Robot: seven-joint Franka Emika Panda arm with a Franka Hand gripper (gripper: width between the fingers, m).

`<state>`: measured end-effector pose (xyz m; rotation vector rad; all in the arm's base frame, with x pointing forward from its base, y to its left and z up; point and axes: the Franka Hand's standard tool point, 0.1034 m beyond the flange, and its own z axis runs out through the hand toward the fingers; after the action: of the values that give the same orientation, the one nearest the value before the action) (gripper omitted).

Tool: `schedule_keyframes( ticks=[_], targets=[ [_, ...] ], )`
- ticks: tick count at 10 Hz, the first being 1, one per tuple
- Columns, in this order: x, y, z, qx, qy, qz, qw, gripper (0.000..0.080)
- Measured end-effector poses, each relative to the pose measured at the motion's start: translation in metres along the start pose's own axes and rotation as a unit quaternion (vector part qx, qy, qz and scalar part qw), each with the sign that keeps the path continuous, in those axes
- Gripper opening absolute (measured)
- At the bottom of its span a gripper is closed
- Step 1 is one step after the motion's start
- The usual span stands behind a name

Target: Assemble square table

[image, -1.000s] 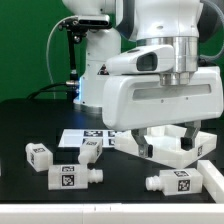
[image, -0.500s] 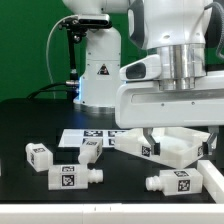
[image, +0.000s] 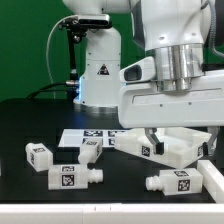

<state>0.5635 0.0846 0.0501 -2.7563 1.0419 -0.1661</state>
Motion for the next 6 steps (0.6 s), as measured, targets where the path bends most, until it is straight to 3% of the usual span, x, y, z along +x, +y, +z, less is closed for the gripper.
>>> schedule_keyframes(
  ticks=[1,2,3,4,6],
  targets=[
    [0.005,0.009,0.009,0.001,-0.011,0.077,0.997,0.065],
    [0.016,-0.001,0.008,0.006,-0.011,0.093,0.996,0.065],
    [0.021,0.0,0.014,0.014,-0.004,0.135,0.991,0.065],
    [0.018,0.005,0.026,0.01,-0.009,0.161,0.987,0.065],
    [0.004,0.001,0.041,0.004,-0.011,0.149,0.989,0.065]
  ],
)
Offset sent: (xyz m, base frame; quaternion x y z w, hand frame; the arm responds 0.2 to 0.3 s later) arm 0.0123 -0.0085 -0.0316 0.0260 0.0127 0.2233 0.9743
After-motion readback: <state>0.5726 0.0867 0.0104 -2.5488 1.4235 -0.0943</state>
